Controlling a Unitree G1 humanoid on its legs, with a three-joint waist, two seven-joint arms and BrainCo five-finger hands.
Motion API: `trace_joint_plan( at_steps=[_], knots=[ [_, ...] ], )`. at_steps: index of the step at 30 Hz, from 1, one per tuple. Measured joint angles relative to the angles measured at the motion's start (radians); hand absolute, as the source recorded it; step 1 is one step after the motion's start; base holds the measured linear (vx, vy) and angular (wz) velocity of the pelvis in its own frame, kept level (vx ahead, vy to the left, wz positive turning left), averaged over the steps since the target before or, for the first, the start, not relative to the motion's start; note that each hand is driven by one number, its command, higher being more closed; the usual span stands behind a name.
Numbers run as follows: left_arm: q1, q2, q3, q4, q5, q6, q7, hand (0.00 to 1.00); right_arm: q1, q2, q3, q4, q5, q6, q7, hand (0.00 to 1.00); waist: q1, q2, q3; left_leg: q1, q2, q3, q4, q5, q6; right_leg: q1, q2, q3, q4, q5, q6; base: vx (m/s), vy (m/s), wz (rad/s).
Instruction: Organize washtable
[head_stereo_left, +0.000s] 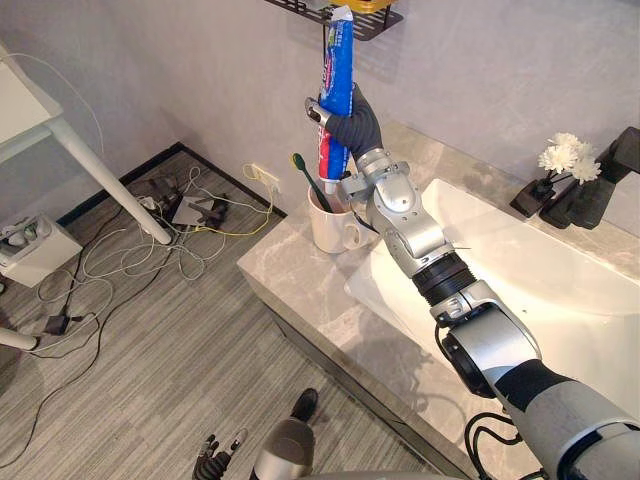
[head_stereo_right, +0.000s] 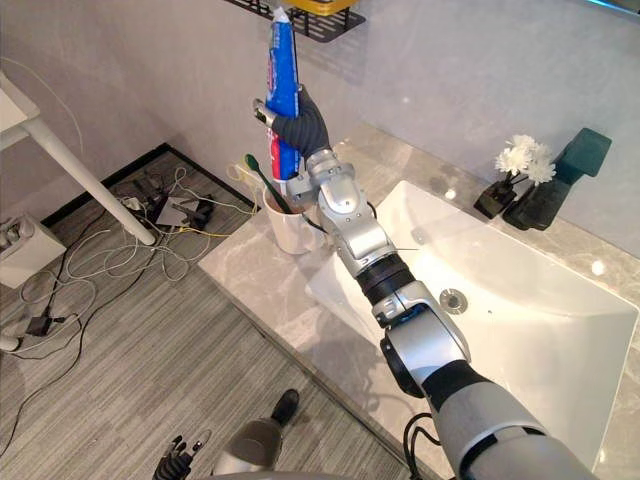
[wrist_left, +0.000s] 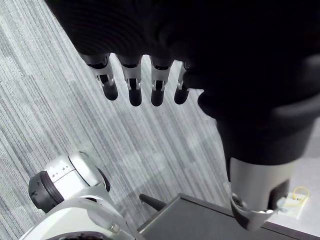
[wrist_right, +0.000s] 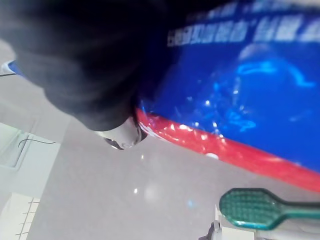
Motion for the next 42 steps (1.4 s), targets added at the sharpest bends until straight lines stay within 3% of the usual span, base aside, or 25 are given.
trace_joint_plan(
  at_steps=[29,30,42],
  knots=[
    [0.001,0.004,-0.025,0.000,-0.002,-0.001,0.002,0.00,0.032,0.005,0.032,0.021,-0.054,0.000,0.003,1.00,-0.002,0.001,0.000,0.010,0.000,0.003,0.006,0.000,0.000,0.005,-0.004,0.007,0.010,-0.001,-0.001,0.00,0.000,0.00],
    [0.001,0.004,-0.025,0.000,-0.002,-0.001,0.002,0.00,0.032,0.005,0.033,0.021,-0.057,0.000,0.003,0.00,-0.002,0.001,0.000,0.010,0.000,0.003,0.006,0.000,0.000,0.005,-0.004,0.007,0.010,-0.001,-0.001,0.00,0.000,0.00],
    [0.002,0.005,-0.027,0.000,-0.004,-0.002,0.002,0.00,0.045,-0.001,0.035,0.032,-0.079,0.005,0.001,0.00,-0.003,0.000,0.000,0.015,0.001,0.005,0.006,0.000,0.001,0.002,-0.008,0.013,0.027,-0.008,0.001,0.00,0.000,0.00]
  ],
)
